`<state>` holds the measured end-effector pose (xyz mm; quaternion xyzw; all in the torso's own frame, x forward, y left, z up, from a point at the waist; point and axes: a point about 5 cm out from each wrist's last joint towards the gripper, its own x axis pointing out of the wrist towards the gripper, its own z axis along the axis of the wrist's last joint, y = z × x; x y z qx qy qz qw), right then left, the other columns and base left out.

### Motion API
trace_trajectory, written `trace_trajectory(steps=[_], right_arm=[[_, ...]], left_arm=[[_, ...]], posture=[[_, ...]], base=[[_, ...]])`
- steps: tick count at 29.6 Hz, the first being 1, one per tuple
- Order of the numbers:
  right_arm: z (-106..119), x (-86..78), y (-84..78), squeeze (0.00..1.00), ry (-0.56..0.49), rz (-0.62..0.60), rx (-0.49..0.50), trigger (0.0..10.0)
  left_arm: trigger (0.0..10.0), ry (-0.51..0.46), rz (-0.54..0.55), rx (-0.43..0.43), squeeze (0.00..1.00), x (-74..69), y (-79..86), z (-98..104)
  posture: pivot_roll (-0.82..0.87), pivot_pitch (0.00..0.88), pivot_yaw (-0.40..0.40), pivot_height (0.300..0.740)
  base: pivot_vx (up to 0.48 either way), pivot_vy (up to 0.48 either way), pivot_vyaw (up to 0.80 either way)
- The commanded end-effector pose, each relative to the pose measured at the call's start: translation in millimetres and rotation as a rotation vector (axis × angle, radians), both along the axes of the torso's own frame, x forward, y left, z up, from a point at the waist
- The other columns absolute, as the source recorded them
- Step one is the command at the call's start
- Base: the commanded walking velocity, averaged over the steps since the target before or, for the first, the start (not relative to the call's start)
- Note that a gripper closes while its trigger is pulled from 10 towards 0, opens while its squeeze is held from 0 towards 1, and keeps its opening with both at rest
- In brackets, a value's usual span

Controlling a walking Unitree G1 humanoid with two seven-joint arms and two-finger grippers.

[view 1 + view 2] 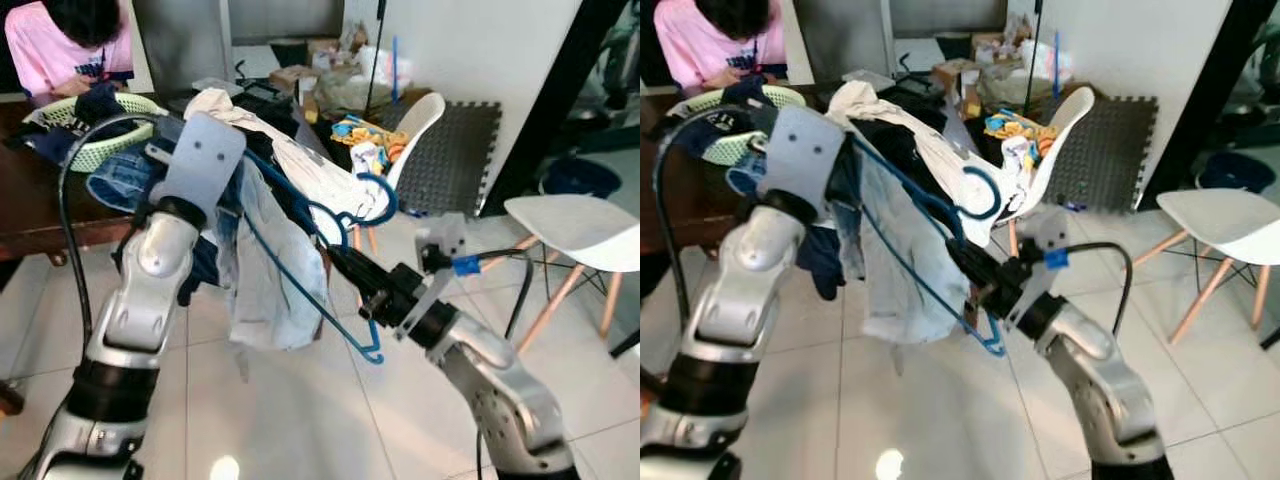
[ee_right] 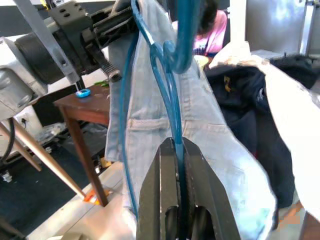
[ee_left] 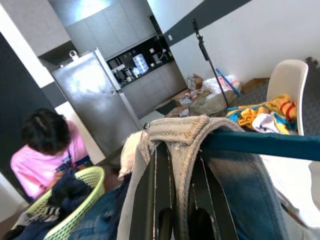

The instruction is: Hang hanger

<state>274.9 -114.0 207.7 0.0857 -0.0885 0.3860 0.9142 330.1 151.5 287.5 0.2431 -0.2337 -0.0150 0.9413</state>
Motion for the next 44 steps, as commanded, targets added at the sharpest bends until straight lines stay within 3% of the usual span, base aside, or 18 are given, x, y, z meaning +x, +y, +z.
trace_trajectory(steps=[1, 6, 11, 13, 22, 26, 36, 44], right_arm=[[-0.7, 1.2, -8.6, 0.0, 0.015, -0.047, 0.015, 10.0], [2.5, 2.1, -5.3, 0.0, 0.007, -0.042, 0.028, 10.0], [7.5, 3.3, -4.0, 0.0, -0.003, -0.041, 0.043, 10.0], [7.5, 3.3, -4.0, 0.0, -0.003, -0.041, 0.043, 10.0], [10.0, 4.5, -2.8, 0.0, -0.009, -0.037, 0.048, 10.0], [16.8, 4.6, 1.0, 0.0, -0.028, -0.023, 0.069, 10.0], [31.7, 6.7, 8.0, 0.0, -0.074, -0.018, 0.095, 10.0], [40.4, 12.9, 13.8, 0.0, -0.1, -0.047, 0.107, 10.0]], left_arm=[[10.0, -0.064, 0.086, -0.006, 0.0, -2.4, 21.3, 14.1], [10.0, -0.152, -0.002, -0.019, 0.0, -5.5, 5.3, 42.4], [10.0, -0.242, -0.006, -0.004, 0.0, -9.6, 2.8, 66.8], [10.0, -0.242, -0.006, -0.004, 0.0, -9.6, 2.8, 66.8], [10.0, -0.325, 0.015, 0.032, 0.0, -16.8, 6.4, 85.6], [10.0, -0.382, 0.08, 0.057, 0.0, -21.5, 20.2, 102.1], [10.0, -0.396, 0.105, 0.075, 0.0, -22.3, 28.4, 107.7], [10.0, -0.466, 0.117, 0.123, 0.0, -28.5, 34.4, 127.3]], posture=[[0.01, 0.077, -0.038, 0.74], [0.02, 0.071, -0.035, 0.74], [0.02, 0.066, -0.034, 0.74], [0.02, 0.066, -0.034, 0.74], [0.02, 0.053, -0.034, 0.74], [0.03, 0.055, -0.037, 0.74], [0.03, 0.055, -0.04, 0.74], [0.04, 0.056, -0.045, 0.74]], base=[[0.454, 0.0, 0.0], [0.454, 0.0, 0.0], [0.454, 0.0, 0.0], [0.458, 0.0, 0.0], [0.455, 0.0, 0.0], [0.454, 0.0, 0.0], [0.454, 0.0, 0.0], [0.452, 0.0, 0.0]])
